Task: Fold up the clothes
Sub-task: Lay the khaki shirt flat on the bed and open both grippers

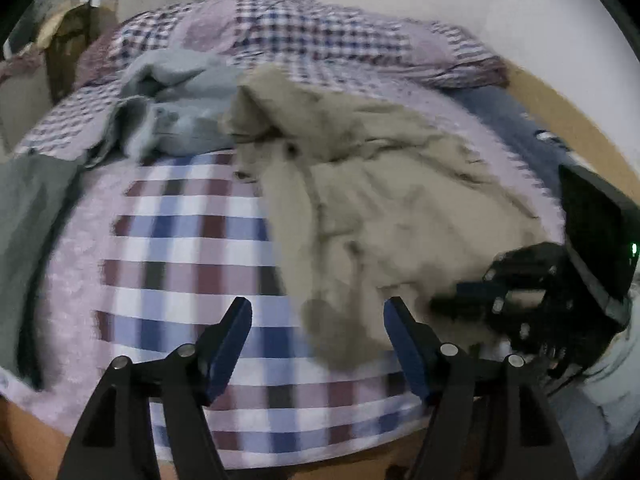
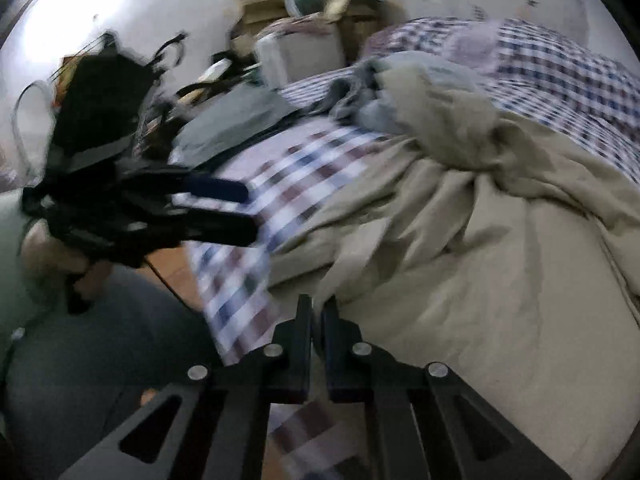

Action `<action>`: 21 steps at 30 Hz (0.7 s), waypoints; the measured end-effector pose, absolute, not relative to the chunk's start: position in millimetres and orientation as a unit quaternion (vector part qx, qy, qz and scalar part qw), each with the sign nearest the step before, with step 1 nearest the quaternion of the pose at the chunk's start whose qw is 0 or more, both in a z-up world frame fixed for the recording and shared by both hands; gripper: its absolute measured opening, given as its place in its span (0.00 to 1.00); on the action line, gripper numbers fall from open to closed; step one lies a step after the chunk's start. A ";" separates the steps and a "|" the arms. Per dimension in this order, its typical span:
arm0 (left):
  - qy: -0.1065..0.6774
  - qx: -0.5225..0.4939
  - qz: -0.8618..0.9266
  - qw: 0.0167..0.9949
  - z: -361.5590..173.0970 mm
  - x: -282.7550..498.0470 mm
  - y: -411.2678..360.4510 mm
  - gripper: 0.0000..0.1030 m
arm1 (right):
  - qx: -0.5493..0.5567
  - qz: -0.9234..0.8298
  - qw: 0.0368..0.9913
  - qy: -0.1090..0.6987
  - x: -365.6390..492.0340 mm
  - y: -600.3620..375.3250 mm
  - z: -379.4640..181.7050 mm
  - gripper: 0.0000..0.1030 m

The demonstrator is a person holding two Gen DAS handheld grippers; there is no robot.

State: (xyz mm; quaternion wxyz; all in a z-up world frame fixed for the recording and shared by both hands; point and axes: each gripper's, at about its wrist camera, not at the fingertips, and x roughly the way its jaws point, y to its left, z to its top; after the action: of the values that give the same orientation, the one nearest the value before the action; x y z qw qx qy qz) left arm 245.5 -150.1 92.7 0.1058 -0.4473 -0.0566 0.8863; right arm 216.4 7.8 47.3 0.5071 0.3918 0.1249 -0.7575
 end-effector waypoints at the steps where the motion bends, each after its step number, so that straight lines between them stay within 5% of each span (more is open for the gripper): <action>1: -0.040 -0.451 0.886 0.102 87.9 246.1 -144.9 0.71 | 0.396 -0.754 0.507 0.133 222.3 9.8 44.8 0.04; 9: 0.039 -0.423 0.904 0.055 73.1 262.1 -132.8 0.71 | 0.414 -0.774 0.461 0.130 230.7 47.0 41.5 0.04; 21: 0.104 -0.381 0.916 0.072 66.1 241.9 -95.8 0.71 | 0.390 -0.864 0.319 0.007 197.3 114.1 53.1 0.06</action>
State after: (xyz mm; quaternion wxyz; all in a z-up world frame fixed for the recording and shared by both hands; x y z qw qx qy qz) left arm 241.9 -95.8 66.1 0.0723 -0.3812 0.1043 0.9157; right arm 197.3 114.1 53.1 0.3191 0.3904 0.0068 -0.8636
